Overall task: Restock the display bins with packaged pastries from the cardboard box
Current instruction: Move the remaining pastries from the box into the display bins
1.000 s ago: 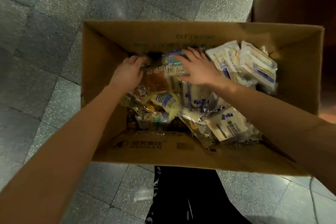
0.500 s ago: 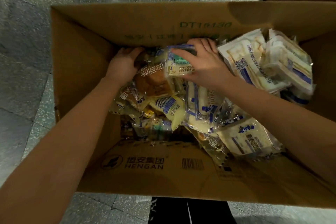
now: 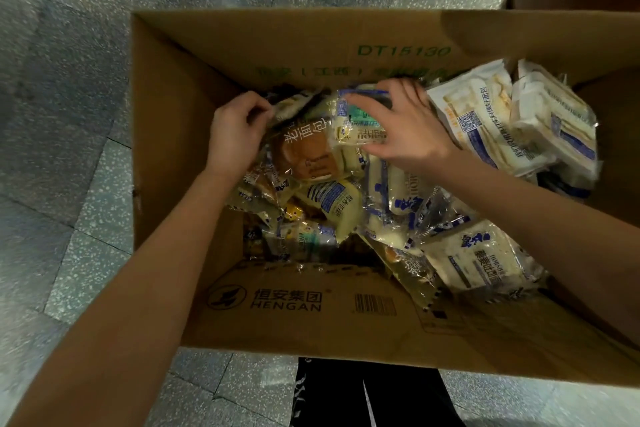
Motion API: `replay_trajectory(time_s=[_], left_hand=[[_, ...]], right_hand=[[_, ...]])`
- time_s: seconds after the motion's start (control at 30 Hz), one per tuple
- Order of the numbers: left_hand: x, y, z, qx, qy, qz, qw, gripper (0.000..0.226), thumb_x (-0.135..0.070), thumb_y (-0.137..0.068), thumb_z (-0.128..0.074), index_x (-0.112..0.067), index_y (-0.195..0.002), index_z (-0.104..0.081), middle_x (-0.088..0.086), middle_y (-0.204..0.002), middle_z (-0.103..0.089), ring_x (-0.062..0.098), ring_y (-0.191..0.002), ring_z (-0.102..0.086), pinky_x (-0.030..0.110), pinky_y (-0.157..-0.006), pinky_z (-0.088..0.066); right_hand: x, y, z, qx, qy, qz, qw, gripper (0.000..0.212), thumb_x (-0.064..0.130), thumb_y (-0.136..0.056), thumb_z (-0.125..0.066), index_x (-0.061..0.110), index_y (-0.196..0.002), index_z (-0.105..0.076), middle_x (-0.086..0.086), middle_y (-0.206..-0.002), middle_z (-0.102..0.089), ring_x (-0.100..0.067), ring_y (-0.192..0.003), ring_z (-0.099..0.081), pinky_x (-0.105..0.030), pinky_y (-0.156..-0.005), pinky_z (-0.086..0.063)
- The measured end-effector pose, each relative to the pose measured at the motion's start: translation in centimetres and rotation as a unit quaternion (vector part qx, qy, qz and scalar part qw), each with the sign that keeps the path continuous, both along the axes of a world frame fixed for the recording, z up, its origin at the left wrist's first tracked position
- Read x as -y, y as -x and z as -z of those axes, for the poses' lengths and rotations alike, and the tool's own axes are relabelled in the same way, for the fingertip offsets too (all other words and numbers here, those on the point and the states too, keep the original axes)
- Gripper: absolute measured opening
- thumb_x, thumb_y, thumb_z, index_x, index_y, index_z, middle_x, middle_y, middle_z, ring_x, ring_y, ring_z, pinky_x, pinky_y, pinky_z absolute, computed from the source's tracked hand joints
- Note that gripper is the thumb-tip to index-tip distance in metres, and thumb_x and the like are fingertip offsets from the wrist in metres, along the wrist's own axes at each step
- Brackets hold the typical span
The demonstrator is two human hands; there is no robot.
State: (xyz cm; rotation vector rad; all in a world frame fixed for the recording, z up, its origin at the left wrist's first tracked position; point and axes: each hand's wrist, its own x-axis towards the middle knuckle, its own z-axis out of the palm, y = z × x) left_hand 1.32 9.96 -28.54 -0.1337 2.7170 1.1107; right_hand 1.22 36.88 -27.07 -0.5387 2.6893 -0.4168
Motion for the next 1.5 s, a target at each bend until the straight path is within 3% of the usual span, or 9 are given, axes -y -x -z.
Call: replay_trajectory(time_s=[0.17,0.37,0.47,0.63,0.83,1.07,1.27,1.4,1.5], left_hand=[[-1.1,-2.6,-2.9,0.085,-0.134,0.049,0.986,0.006,-0.015,-0.093,-0.063,-0.020,-0.090,-0.064,-0.014,-0.118,-0.061,0.004,-0.118,-0.054,0.038,-0.105,-0.045],[-1.9,-4.5,-2.5,0.195,-0.109,0.124,0.967,0.011,-0.024,-0.087,-0.070,-0.026,-0.078,-0.066,-0.011,-0.150,-0.034,0.019,-0.145,-0.025,0.051,-0.120,-0.018],[-2.1,-4.0,-2.1,0.166,-0.061,0.113,0.978,0.008,-0.025,-0.088,-0.070,-0.022,-0.090,-0.063,0.001,-0.150,-0.039,0.020,-0.141,-0.031,0.050,-0.118,-0.023],[-2.6,-2.4,-1.3,0.166,0.071,0.111,0.977,0.069,-0.035,-0.077,-0.080,-0.023,-0.135,-0.043,0.002,-0.136,-0.052,0.023,-0.123,-0.051,0.052,-0.104,-0.041],[-3.1,-1.9,-3.6,0.266,-0.042,0.060,0.961,0.048,-0.024,-0.081,-0.079,-0.014,-0.124,-0.059,0.004,-0.113,-0.066,0.020,-0.097,-0.066,0.036,-0.087,-0.054],[-1.9,-2.8,-12.6,0.158,-0.139,0.025,0.977,0.024,-0.021,-0.087,-0.072,-0.012,-0.107,-0.064,0.001,-0.098,-0.070,0.015,-0.087,-0.070,0.031,-0.075,-0.058],[-1.8,-3.3,-19.9,0.075,-0.105,0.059,0.990,0.029,-0.027,-0.084,-0.076,-0.019,-0.110,-0.064,-0.003,-0.103,-0.070,0.013,-0.094,-0.067,0.041,-0.088,-0.056],[-2.7,-4.6,-25.0,0.022,-0.113,0.101,0.988,0.034,-0.031,-0.086,-0.074,-0.022,-0.116,-0.061,-0.009,-0.109,-0.067,0.010,-0.101,-0.064,0.040,-0.094,-0.053],[-4.5,-6.1,-28.2,-0.005,-0.131,0.145,0.981,0.035,-0.027,-0.089,-0.071,-0.033,-0.118,-0.052,-0.011,-0.109,-0.063,0.011,-0.103,-0.063,0.038,-0.094,-0.052]], right_hand=[[0.0,-0.9,-0.9,-0.005,-0.005,0.012,1.000,0.073,0.039,-0.083,-0.071,0.025,-0.148,-0.040,-0.020,-0.130,-0.043,-0.038,-0.123,-0.039,-0.046,-0.103,-0.030],[-0.8,-2.7,-1.5,-0.022,-0.038,-0.022,0.999,0.072,0.054,-0.086,-0.062,0.026,-0.148,-0.038,-0.019,-0.137,-0.042,-0.034,-0.126,-0.038,-0.043,-0.102,-0.027],[-1.0,-2.9,-1.4,-0.022,-0.050,-0.019,0.998,0.075,0.063,-0.087,-0.054,0.026,-0.150,-0.035,-0.019,-0.140,-0.041,-0.034,-0.128,-0.036,-0.042,-0.102,-0.026],[-0.4,-3.5,-1.1,-0.037,-0.075,-0.034,0.996,0.073,0.035,-0.084,-0.068,0.021,-0.149,-0.036,-0.025,-0.139,-0.042,-0.039,-0.128,-0.037,-0.049,-0.101,-0.028],[-0.3,-3.4,-2.9,0.012,-0.059,0.025,0.998,0.071,0.030,-0.085,-0.065,0.024,-0.149,-0.035,-0.015,-0.143,-0.040,-0.035,-0.130,-0.036,-0.045,-0.106,-0.026],[-0.4,-4.5,-9.9,0.051,0.112,0.157,0.980,0.063,0.026,-0.087,-0.062,0.028,-0.146,-0.041,-0.004,-0.139,-0.042,-0.025,-0.129,-0.041,-0.045,-0.110,-0.032],[-1.2,-7.9,-17.9,0.090,0.276,0.234,0.928,0.051,0.019,-0.098,-0.053,0.040,-0.144,-0.042,0.004,-0.143,-0.045,-0.005,-0.079,-0.062,-0.026,-0.072,-0.054],[-1.4,-11.1,-23.6,0.086,0.316,0.239,0.914,0.057,0.014,-0.100,-0.048,0.048,-0.145,-0.033,0.021,-0.152,-0.030,-0.019,-0.128,-0.048,-0.043,-0.109,-0.038],[-2.5,-14.2,-27.7,0.069,0.320,0.243,0.913,0.059,0.012,-0.101,-0.044,0.043,-0.149,-0.027,0.021,-0.156,-0.022,0.016,-0.123,-0.041,-0.012,-0.107,-0.033]])
